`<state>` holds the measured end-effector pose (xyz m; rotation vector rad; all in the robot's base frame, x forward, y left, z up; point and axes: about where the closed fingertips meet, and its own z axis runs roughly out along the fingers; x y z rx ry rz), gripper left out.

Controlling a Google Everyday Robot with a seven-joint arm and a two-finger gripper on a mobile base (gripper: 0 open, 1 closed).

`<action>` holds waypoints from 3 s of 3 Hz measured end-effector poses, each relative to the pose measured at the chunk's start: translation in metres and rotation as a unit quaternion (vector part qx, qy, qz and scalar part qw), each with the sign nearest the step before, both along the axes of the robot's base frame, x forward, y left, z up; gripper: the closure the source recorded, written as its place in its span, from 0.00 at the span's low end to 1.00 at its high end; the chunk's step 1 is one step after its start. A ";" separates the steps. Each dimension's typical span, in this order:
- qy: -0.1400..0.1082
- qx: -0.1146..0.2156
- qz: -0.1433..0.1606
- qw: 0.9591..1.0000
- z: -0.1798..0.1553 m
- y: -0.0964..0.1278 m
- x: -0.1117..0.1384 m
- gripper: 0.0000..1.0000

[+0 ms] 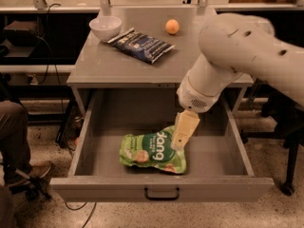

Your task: Pick green rice chip bag from top drawer and place on counter

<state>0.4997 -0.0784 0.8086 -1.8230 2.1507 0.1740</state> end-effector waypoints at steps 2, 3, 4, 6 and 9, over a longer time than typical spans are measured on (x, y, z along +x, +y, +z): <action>0.016 0.063 0.041 0.997 -0.074 0.074 0.028 0.00; 0.026 0.080 0.043 0.995 -0.100 0.088 0.028 0.00; 0.034 0.095 0.038 0.994 -0.123 0.092 0.029 0.00; 0.058 0.113 0.022 0.992 -0.168 0.089 0.040 0.01; 0.062 0.131 -0.008 0.989 -0.176 0.056 0.046 0.71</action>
Offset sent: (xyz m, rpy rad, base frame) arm 0.0397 0.1006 -0.1012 0.1674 0.0390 0.1086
